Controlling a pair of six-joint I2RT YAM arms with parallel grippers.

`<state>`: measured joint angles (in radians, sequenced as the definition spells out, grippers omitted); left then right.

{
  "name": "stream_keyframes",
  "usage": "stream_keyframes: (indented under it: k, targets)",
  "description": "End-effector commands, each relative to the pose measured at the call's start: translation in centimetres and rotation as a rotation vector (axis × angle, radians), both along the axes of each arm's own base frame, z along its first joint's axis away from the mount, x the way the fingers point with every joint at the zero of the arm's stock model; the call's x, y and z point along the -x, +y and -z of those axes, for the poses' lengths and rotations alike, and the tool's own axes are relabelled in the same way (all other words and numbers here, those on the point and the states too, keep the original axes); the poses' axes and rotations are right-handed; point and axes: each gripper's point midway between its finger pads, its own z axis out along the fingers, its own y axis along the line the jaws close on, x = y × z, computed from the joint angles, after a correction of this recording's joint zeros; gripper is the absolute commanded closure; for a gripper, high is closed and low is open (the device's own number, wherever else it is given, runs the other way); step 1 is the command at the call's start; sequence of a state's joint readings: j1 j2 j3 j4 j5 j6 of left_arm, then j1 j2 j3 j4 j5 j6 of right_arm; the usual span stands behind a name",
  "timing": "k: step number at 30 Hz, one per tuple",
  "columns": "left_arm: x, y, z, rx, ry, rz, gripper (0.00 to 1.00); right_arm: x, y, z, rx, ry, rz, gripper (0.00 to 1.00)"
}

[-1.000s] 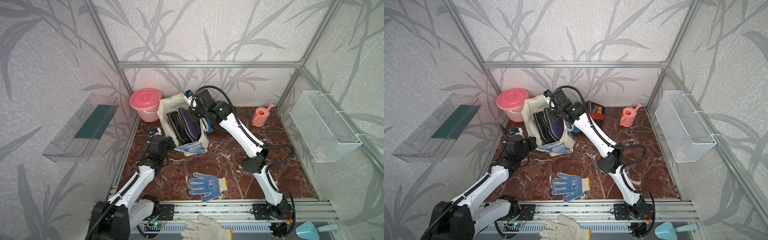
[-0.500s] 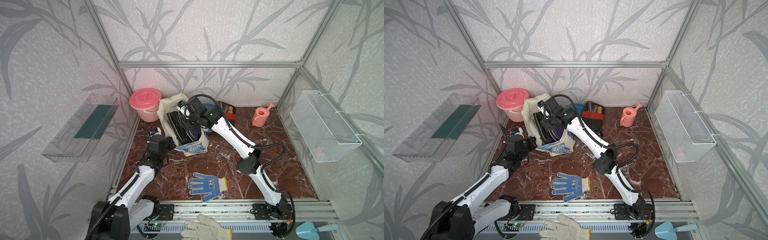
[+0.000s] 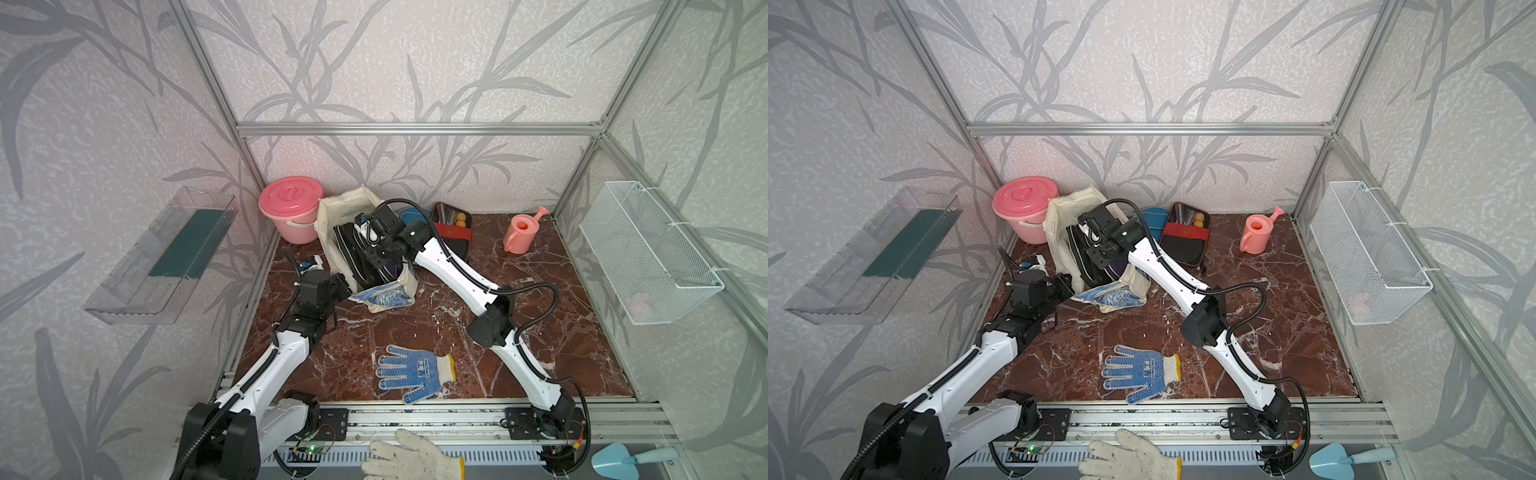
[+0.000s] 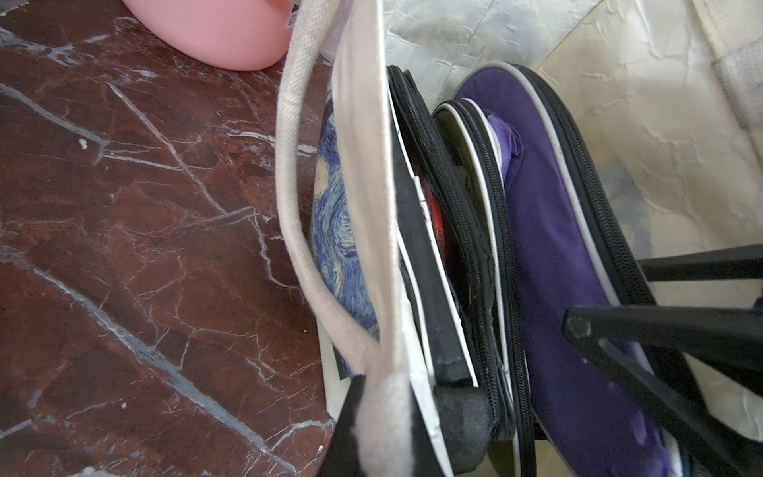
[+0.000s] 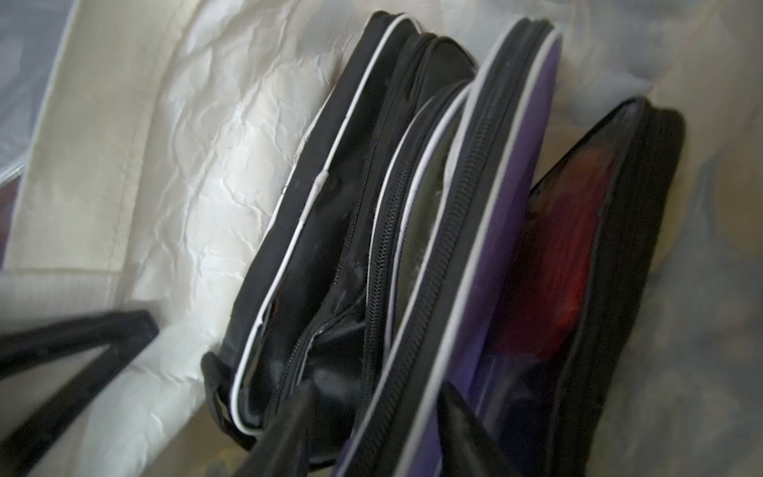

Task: Remove the ping pong set from the canvas bag
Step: Pick up the ping pong set from the canvas bag.

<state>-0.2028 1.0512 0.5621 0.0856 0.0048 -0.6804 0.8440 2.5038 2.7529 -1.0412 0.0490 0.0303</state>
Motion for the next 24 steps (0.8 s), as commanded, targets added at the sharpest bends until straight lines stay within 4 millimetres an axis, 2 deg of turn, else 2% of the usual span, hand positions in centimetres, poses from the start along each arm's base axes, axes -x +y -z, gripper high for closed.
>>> stream_keyframes:
  k: [1,3,4,8,24]
  targets:
    - [-0.2,-0.2,-1.9,-0.006,-0.047,0.012,1.0,-0.9,-1.1,1.4,0.047,0.003,0.036,0.78]
    - [-0.2,-0.2,-1.8,-0.007,-0.047,0.009,1.0,-1.1,-1.4,1.2,0.048,0.0,0.045,0.95]
    - [-0.2,-0.2,-1.9,-0.006,-0.048,0.011,1.0,-1.2,-1.6,1.0,0.049,-0.004,0.051,1.0]
    - [-0.3,-0.2,-1.8,-0.007,-0.045,0.009,1.0,-1.3,-2.0,-0.7,0.036,-0.03,0.058,1.0]
    - [-0.6,-0.2,-1.6,-0.007,-0.043,0.003,1.0,1.5,-3.4,-13.8,-0.203,-0.143,0.05,1.0]
